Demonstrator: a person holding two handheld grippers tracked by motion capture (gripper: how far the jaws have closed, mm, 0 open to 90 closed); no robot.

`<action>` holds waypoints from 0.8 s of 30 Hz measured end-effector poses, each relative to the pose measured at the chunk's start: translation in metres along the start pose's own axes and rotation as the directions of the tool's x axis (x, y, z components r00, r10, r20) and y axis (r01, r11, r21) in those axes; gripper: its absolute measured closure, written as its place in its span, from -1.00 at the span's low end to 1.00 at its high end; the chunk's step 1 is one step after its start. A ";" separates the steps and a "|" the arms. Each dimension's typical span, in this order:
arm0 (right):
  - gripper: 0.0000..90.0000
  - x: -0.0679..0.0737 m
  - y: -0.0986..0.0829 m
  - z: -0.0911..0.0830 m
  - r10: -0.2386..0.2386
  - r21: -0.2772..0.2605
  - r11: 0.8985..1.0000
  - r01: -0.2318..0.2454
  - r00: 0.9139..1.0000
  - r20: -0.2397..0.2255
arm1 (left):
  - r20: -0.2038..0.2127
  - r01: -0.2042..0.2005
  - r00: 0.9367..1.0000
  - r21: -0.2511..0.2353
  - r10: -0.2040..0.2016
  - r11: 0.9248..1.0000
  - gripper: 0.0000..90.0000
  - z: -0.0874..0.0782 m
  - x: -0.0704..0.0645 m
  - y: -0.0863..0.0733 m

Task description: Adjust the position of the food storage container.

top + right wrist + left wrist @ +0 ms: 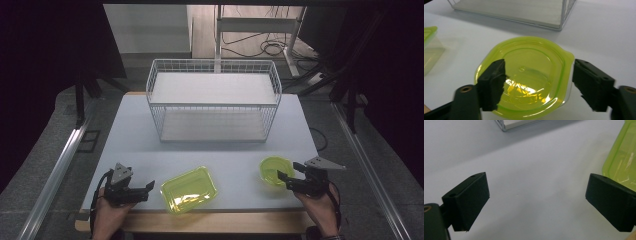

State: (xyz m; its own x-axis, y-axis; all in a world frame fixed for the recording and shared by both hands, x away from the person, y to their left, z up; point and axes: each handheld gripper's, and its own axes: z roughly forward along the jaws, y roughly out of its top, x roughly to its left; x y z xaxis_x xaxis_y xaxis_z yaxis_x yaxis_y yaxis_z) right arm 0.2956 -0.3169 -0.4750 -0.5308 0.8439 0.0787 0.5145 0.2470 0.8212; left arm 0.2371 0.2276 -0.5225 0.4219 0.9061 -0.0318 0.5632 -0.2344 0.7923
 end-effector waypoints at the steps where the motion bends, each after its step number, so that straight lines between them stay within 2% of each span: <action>1: -0.16 0.001 0.001 -0.002 -0.013 -0.004 1.000 0.013 1.000 -0.007 | 0.016 0.008 1.000 -0.003 -0.007 1.000 -0.87 0.002 0.002 -0.002; 2: -0.16 0.001 0.001 -0.002 -0.013 -0.004 1.000 0.013 1.000 -0.007 | 0.016 0.008 1.000 -0.003 -0.007 1.000 -0.87 0.002 0.002 -0.002; 3: -0.01 0.003 0.002 -0.004 -0.028 -0.005 1.000 0.028 0.999 -0.016 | 0.022 0.019 1.000 -0.004 -0.019 1.000 -0.87 0.005 0.003 -0.004; 4: -0.01 0.003 0.002 -0.004 -0.028 -0.005 1.000 0.028 0.999 -0.016 | 0.022 0.019 1.000 -0.004 -0.019 1.000 -0.87 0.005 0.003 -0.004; 5: 0.13 0.006 0.003 -0.005 -0.049 -0.005 0.999 0.049 0.998 -0.025 | 0.014 0.016 1.000 -0.011 -0.015 1.000 -0.88 0.005 0.003 -0.004; 6: 0.13 0.006 0.003 -0.005 -0.049 -0.005 0.999 0.049 0.998 -0.025 | 0.014 0.016 1.000 -0.011 -0.015 1.000 -0.89 0.005 0.003 -0.004; 9: 0.38 0.015 0.006 -0.005 -0.095 0.000 0.995 0.095 0.994 -0.045 | 0.013 0.011 1.000 -0.013 -0.011 1.000 -0.90 0.006 0.003 -0.004; 11: 0.44 0.017 0.006 -0.005 -0.108 0.006 0.994 0.108 0.993 -0.051 | 0.010 0.009 1.000 -0.011 -0.009 1.000 -0.90 0.006 0.003 -0.004; 12: 0.51 0.019 0.007 -0.004 -0.117 0.010 0.993 0.117 0.992 -0.057 | 0.009 0.007 1.000 -0.010 -0.007 1.000 -0.91 0.006 0.003 -0.004; 13: 0.66 0.023 0.008 -0.002 -0.129 0.020 0.991 0.131 0.988 -0.080 | 0.003 -0.002 1.000 -0.007 0.002 1.000 -0.91 0.007 0.002 -0.005; 14: 0.66 0.023 0.008 -0.002 -0.129 0.020 0.991 0.131 0.988 -0.080 | 0.003 -0.002 1.000 -0.007 0.002 1.000 -0.91 0.007 0.002 -0.005; 15: 0.83 0.026 0.009 0.000 -0.142 0.026 0.989 0.145 0.985 -0.100 | -0.007 -0.015 1.000 0.003 0.015 1.000 -0.91 0.008 0.001 -0.005; 16: 0.83 0.026 0.009 0.000 -0.142 0.026 0.989 0.145 0.985 -0.100 | -0.007 -0.015 1.000 0.003 0.015 1.000 -0.91 0.008 0.001 -0.005; 17: 0.96 0.029 0.010 0.001 -0.149 0.031 0.988 0.154 0.982 -0.120 | -0.013 -0.029 0.999 0.006 0.029 1.000 -0.91 0.009 0.001 -0.005; 24: 0.98 0.041 0.014 0.010 -0.159 0.041 0.985 0.167 0.974 -0.164 | -0.014 -0.015 1.000 -0.001 0.015 1.000 -0.92 0.009 0.001 -0.005</action>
State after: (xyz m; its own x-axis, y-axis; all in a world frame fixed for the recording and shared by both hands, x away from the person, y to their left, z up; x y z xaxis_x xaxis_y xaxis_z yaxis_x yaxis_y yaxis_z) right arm 0.2877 -0.2742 -0.4664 -0.7089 0.7042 0.0392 0.4455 0.4040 0.7989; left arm 0.2411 0.2266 -0.5320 0.4206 0.9072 -0.0118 0.5561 -0.2475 0.7934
